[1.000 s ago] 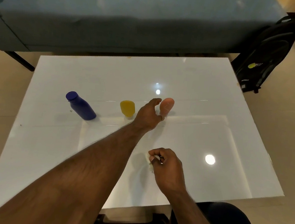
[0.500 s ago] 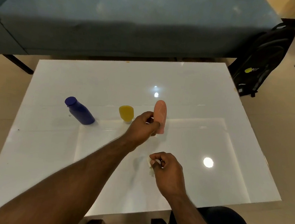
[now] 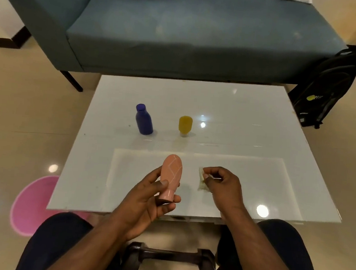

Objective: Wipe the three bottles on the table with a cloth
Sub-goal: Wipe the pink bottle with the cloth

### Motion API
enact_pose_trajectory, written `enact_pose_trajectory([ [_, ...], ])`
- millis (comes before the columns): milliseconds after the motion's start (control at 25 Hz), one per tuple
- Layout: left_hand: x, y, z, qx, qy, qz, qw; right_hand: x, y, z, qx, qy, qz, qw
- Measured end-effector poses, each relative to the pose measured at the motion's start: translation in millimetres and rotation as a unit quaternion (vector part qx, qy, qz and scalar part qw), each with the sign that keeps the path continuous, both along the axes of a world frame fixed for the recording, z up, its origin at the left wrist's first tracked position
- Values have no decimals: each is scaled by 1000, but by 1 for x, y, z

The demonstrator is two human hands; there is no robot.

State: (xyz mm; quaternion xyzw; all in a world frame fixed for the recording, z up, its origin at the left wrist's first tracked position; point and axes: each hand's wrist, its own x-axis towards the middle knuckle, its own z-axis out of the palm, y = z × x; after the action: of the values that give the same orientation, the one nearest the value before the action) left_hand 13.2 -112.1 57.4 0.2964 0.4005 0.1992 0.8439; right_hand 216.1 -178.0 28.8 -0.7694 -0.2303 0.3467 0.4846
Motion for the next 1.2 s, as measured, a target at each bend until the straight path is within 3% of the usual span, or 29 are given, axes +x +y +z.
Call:
enact_pose_trajectory([
  [120,-17,-22,7,-20,-12,45,999,-24,-11,21,46,37,-1,998],
  [320,-28,-47,16,-46,-45,80,995,-61,-33,56,120,25,42,992],
  [440,-32,-54,16,-55,-61,86,993,-79,-44,66,121,-25,84,989],
  [560,-37,-55,15,-83,-91,87,989,-88,-53,71,90,-131,98,982],
  [640,-39,-54,13,-85,-111,81,987,-96,-58,78,99,-226,138,959],
  [840,-35,-59,17,-40,-100,45,993,-119,-55,73,89,-430,298,848],
  [1080,-37,-57,15,-73,-104,63,990,-89,-17,72,59,-390,188,900],
  [1200,-37,-56,15,-69,-108,71,989,-113,-41,71,77,-399,256,877],
])
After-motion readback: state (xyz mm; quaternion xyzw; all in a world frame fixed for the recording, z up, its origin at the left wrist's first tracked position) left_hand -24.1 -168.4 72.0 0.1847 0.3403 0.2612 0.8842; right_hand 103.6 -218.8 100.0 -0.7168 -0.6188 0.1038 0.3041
